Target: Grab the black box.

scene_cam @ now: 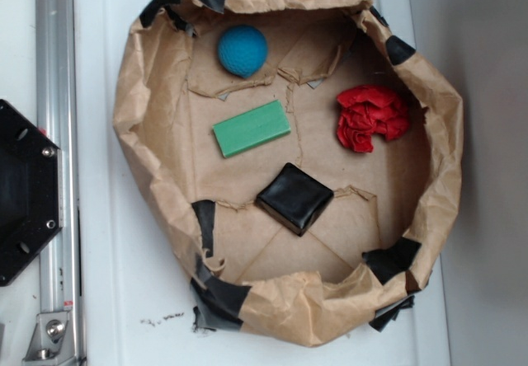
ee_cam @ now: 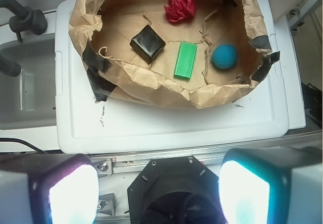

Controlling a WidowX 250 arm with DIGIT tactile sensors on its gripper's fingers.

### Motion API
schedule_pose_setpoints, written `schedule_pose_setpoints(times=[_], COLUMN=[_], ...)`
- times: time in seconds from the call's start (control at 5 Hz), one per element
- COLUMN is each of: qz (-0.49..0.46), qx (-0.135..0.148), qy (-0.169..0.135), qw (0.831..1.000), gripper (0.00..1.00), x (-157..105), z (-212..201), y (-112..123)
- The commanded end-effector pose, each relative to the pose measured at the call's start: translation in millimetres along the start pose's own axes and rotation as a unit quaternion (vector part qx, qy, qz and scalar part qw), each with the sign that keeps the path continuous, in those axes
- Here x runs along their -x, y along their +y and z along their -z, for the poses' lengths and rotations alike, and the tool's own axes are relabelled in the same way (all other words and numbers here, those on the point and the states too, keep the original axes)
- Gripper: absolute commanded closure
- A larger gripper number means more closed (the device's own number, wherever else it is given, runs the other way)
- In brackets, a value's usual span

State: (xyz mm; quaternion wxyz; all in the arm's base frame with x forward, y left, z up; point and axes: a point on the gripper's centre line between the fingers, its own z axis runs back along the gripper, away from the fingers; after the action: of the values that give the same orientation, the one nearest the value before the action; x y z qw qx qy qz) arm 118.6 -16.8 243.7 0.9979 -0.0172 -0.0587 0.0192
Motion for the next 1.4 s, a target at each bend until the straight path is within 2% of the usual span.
schedule_pose_setpoints(times=[0.0, 0.2, 0.4, 0.6, 0.8, 1.2], qz=[0.000, 0.034, 0.058, 0.089, 0.115, 0.242], qx=[0.000, -0.024, -0.023, -0.025, -0.023, 0.007], qy=[0.000, -0.030, -0.033, -0.024, -0.008, 0.004], qw=[1.000, 0.999, 0.997, 0.995, 0.993, 0.970], gripper=[0.00, 0.00, 0.00, 0.00, 0.00, 0.00], x=[0.0, -39.0, -65.8, -87.5, -106.5, -151.1], z=[0.0, 34.3, 63.1, 93.4, 119.6, 186.2], y=[0.0, 19.3, 41.1, 44.3, 38.0, 1.7])
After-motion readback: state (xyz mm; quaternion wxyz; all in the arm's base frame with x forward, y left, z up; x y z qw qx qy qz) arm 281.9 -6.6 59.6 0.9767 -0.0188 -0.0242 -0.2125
